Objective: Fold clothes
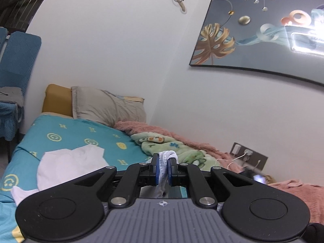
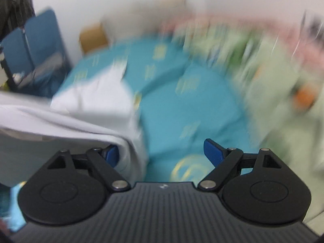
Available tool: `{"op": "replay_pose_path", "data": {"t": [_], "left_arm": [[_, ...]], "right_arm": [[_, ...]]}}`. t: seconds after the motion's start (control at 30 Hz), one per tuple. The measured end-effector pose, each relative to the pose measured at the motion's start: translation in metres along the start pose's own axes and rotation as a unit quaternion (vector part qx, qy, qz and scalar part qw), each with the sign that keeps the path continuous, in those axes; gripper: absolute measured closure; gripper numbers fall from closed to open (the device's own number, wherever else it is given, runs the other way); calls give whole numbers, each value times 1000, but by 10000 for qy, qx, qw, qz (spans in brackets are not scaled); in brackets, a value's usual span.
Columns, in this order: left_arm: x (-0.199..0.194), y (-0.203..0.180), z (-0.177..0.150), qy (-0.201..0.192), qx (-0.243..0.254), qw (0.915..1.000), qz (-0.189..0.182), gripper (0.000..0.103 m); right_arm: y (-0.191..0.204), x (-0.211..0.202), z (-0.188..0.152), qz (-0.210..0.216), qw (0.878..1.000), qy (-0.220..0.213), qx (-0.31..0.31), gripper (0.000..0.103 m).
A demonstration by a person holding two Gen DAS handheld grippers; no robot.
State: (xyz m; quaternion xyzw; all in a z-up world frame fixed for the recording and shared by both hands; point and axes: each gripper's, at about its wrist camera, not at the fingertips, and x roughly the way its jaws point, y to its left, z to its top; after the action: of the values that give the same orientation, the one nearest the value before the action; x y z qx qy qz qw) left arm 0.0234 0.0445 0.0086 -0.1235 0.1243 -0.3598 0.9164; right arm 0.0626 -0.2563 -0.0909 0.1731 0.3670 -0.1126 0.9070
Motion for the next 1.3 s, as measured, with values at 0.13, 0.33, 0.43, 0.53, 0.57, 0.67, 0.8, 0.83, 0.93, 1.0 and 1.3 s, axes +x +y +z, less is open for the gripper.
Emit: {"op": "replay_pose_path", "data": {"t": [0.13,0.33,0.43,0.53,0.57,0.67,0.8,0.83,0.93,1.0,1.3], "left_arm": [[8,10,-6,404,-73,9981,450,94],[28,31,-20,1257,-192,9848,1184,92],[38,39,-30,1628,-170,9766,1394,89],[47,43,-40,1962,-49,9692,1489,80],[51,43,-43,2061,10,9662,1550,78],[65,44,-56,2290,177,9540,1926,67],[66,59,-57,2210,-9,9402,2593,65],[62,64,-55,2137,-105,9371,2758,65],[48,73,-43,1809,-398,9331,3083,54],[39,71,-35,1565,-483,9345,3162,53],[18,15,42,201,-23,9422,3344,45]], "right_arm": [[-7,11,0,-167,9992,-72,352,17],[-11,-17,7,10,9941,-938,545,17],[-12,-15,8,42,9944,-936,493,17],[-10,-12,6,67,9952,-862,460,17],[-10,-11,5,74,9953,-852,465,17],[-11,-11,4,102,9950,-860,494,17],[-13,-7,1,-161,9952,-879,396,17],[-13,-6,0,-255,9952,-876,361,17],[-15,11,-3,-573,9969,-498,221,17],[-19,21,-7,-606,9975,-258,257,17],[-1,-68,43,-332,9794,-1951,396,17]]}}
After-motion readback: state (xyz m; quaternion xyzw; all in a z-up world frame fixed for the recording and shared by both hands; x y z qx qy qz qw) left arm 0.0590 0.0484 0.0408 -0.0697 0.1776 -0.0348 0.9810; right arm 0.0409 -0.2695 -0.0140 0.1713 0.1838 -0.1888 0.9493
